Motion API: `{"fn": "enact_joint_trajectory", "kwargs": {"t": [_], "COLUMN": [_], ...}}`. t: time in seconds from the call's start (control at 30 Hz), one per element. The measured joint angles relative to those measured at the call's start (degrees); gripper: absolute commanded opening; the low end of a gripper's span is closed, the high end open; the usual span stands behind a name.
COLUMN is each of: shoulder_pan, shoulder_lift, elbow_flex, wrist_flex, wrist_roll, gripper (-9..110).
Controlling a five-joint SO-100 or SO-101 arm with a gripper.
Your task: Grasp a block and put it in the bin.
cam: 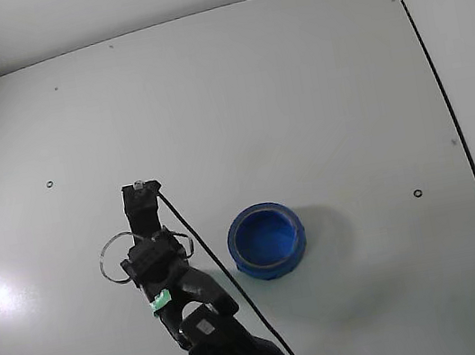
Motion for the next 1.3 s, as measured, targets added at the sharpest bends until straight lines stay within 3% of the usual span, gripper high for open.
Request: {"fn": "enact_joint_trajectory", "kwargs": {"t": [0.33, 0.53, 0.63, 0.83, 1.03, 1.3], "shoulder_pan": [0.0, 0.0, 0.0, 0.4, 9.2, 25.2], "shoulder_lift": [0.0, 0.0, 0.0, 0.0, 5.6, 30.5], "elbow_flex": [0.0, 0.0, 0.0, 0.0, 3.8, 15.4], "wrist_flex": [-3.3, -3.3, -3.3, -3.3, -3.3, -3.3], "wrist_roll": [0.0, 0.0, 0.0, 0.6, 8.0, 11.6], "gripper": [22, -2, 2, 0, 0, 0]}}
